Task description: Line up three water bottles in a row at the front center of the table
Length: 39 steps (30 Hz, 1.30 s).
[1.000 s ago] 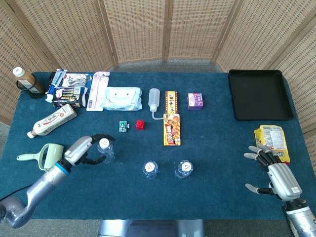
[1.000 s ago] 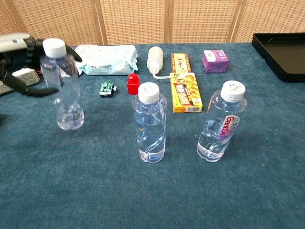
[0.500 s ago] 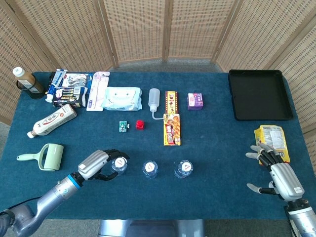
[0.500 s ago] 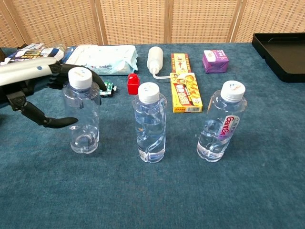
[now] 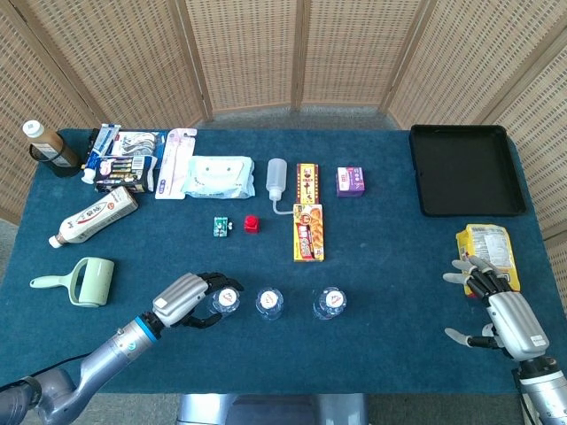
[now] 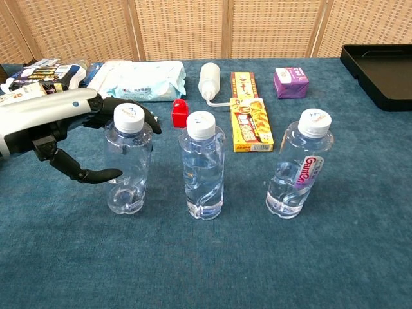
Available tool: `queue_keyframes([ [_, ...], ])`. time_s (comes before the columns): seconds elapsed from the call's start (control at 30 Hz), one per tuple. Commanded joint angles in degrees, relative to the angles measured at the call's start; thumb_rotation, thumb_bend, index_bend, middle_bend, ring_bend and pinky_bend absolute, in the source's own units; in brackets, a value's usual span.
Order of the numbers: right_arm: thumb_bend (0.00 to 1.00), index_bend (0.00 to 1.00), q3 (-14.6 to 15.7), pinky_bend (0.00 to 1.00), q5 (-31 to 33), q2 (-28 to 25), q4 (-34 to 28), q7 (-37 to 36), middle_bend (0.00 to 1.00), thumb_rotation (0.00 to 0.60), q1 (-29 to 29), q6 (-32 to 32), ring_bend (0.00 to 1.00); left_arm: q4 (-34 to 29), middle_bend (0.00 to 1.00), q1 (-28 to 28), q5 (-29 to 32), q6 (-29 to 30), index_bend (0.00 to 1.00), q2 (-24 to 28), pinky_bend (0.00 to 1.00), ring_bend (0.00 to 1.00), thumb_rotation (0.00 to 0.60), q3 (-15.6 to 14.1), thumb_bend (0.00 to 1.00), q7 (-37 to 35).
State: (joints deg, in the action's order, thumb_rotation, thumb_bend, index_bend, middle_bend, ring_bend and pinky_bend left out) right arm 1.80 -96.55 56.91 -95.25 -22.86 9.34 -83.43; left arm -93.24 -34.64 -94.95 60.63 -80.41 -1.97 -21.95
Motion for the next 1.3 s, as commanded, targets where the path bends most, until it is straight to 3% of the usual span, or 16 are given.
queue_keyframes([
  [0.03, 0.0, 0.25, 0.0, 0.0, 0.0, 0.0, 0.0, -0.1, 0.14, 0.6, 0.0, 0.0, 0.05, 0.4, 0.45, -0.2, 0.3, -0.3, 0.45, -0.4, 0.35, 0.29, 0.6, -0.1, 0.43, 0.1],
  [0.3, 0.0, 0.25, 0.0, 0.0, 0.0, 0.0, 0.0, 0.1, 0.14, 0.6, 0.0, 0.0, 0.05, 1.2, 0.41, -0.5, 0.3, -0.4, 0.44, -0.9, 0.33, 0.22, 0.6, -0.7, 0.41, -1.9],
  [0.5, 0.0, 0.25, 0.0, 0.0, 0.0, 0.1, 0.0, 0.1, 0.14, 0.6, 0.1, 0.2, 0.05, 2.7, 0.13, -0.9, -1.6, 0.8, 0.2, -0.5, 0.23, 0.02, 0.6, -1.7, 0.35, -7.2],
  [0.63, 0.0, 0.25, 0.0, 0.0, 0.0, 0.1, 0.0, 0.3, 0.14, 0.6, 0.1, 0.3, 0.05, 3.4, 0.01, -1.1, -1.8, 0.7, 0.09, -0.6, 0.18, 0.0, 0.6, -2.2, 0.33, -7.5],
  [0.77, 0.0, 0.25, 0.0, 0.0, 0.0, 0.1, -0.1, 0.5, 0.14, 0.6, 0.1, 0.3, 0.05, 3.5, 0.0, -1.3, -1.6, 0.4, 0.0, -0.5, 0.16, 0.0, 0.6, -2.5, 0.31, -7.5],
  [1.1, 0.0, 0.25, 0.1, 0.0, -0.1, 0.1, 0.0, 0.5, 0.14, 0.6, 0.1, 0.4, 0.05, 3.7, 0.0, 0.0, -2.4, 4.0, 0.0, 1.1, 0.15, 0.0, 0.6, -3.1, 0.25, -7.5],
  [1.3, 0.0, 0.25, 0.1, 0.0, -0.3, 0.0, -0.2, 0.8, 0.14, 0.6, 0.1, 0.2, 0.05, 2.8, 0.0, 1.1, -3.8, 6.7, 0.0, 4.7, 0.14, 0.0, 0.6, -4.3, 0.2, -9.5],
])
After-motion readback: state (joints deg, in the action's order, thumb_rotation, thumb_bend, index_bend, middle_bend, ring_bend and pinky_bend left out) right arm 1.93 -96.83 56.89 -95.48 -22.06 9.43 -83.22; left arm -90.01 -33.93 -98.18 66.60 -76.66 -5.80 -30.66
